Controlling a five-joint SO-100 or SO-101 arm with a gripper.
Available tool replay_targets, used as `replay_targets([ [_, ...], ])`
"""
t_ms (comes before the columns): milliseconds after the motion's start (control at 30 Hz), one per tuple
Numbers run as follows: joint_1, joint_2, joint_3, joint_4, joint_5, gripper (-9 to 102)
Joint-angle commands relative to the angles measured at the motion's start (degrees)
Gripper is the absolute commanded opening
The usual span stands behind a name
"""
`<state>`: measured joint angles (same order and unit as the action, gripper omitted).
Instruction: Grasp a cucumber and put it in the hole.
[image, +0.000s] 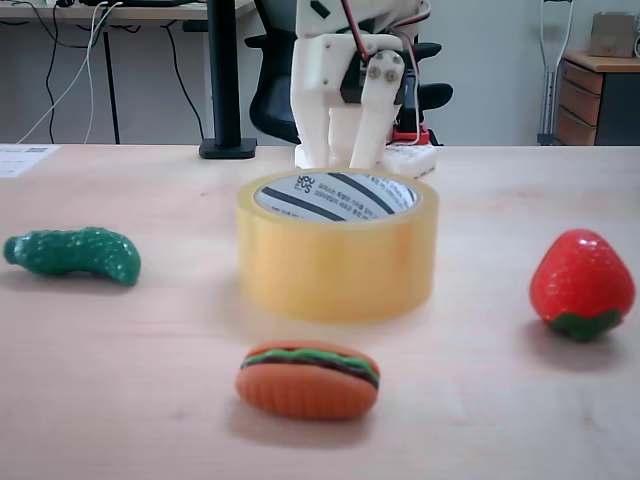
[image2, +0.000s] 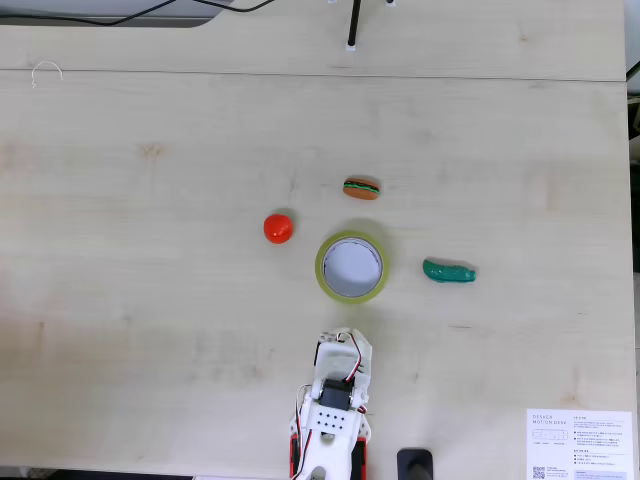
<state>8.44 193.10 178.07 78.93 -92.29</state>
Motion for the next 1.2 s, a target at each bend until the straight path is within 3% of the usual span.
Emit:
replay_targets([
  [0, -0.26, 0.00, 0.00, 0.70, 0.18, 0],
  [1167, -0.18, 0.00, -2.90, 0.26, 0.70, 0],
])
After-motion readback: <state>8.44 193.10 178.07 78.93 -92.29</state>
